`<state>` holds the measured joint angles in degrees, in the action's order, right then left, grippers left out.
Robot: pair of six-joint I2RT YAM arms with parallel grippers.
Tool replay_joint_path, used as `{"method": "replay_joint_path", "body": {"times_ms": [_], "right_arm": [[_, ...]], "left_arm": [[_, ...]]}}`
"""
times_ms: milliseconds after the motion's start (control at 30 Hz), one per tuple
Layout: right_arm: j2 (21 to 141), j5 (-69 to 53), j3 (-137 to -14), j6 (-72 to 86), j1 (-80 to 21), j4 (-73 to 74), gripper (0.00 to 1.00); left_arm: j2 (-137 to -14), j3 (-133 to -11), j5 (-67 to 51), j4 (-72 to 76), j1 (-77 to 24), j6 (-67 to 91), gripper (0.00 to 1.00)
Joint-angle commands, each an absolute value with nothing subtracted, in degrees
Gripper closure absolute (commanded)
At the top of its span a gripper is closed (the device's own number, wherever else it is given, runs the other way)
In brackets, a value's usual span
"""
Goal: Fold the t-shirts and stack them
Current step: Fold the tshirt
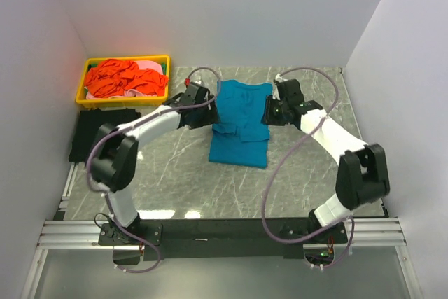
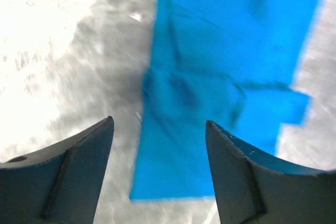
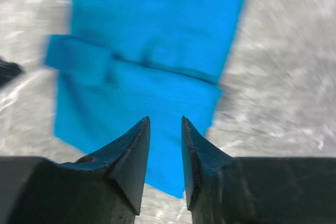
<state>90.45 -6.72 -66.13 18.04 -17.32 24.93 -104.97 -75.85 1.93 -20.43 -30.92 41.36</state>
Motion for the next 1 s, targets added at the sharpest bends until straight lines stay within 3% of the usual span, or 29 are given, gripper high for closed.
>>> {"method": "replay_joint_path", "body": {"times_ms": [0, 33, 67, 133, 167, 267, 600, 867, 967], "right_arm": [[86.0, -5.7, -63.4, 14.8, -21.6, 19.6, 0.64], [86.3, -5.9, -62.8, 14.8, -22.4, 18.8, 0.73], [86.7, -6.2, -62.1, 14.9, -23.5, 18.3, 0.79], [88.1, -8.0, -60.2, 15.5, -24.7, 15.9, 0.88], [88.7, -8.3, -59.6, 15.6, -25.6, 15.0, 0.89], [91.6, -10.2, -58.4, 15.7, -26.9, 12.9, 0.9], [101.8, -5.8, -62.0, 13.9, -28.0, 10.5, 0.9], [110.4, 3.6, -75.0, 14.7, -20.5, 9.8, 0.85], [108.6, 1.0, -77.3, 18.3, -18.5, 7.4, 0.84]], "left_arm": [[-98.0, -72.9, 5.9, -20.3, -36.2, 42.4, 0.28], [-97.0, -72.0, 6.6, -20.3, -38.6, 43.2, 0.33], [-96.5, -69.6, 6.8, -19.5, -39.8, 43.6, 0.48], [-96.0, -66.0, 6.0, -15.9, -42.3, 45.2, 0.61], [-96.3, -65.4, 5.5, -15.4, -43.1, 45.5, 0.7], [-99.3, -65.0, 6.5, -15.8, -44.9, 46.1, 0.8], [-103.9, -60.7, 2.1, -17.1, -46.4, 46.2, 0.87], [-100.3, -54.5, 0.5, -19.9, -46.8, 45.9, 0.89], [-97.7, -53.4, -0.4, -22.2, -47.9, 46.1, 0.89]]}}
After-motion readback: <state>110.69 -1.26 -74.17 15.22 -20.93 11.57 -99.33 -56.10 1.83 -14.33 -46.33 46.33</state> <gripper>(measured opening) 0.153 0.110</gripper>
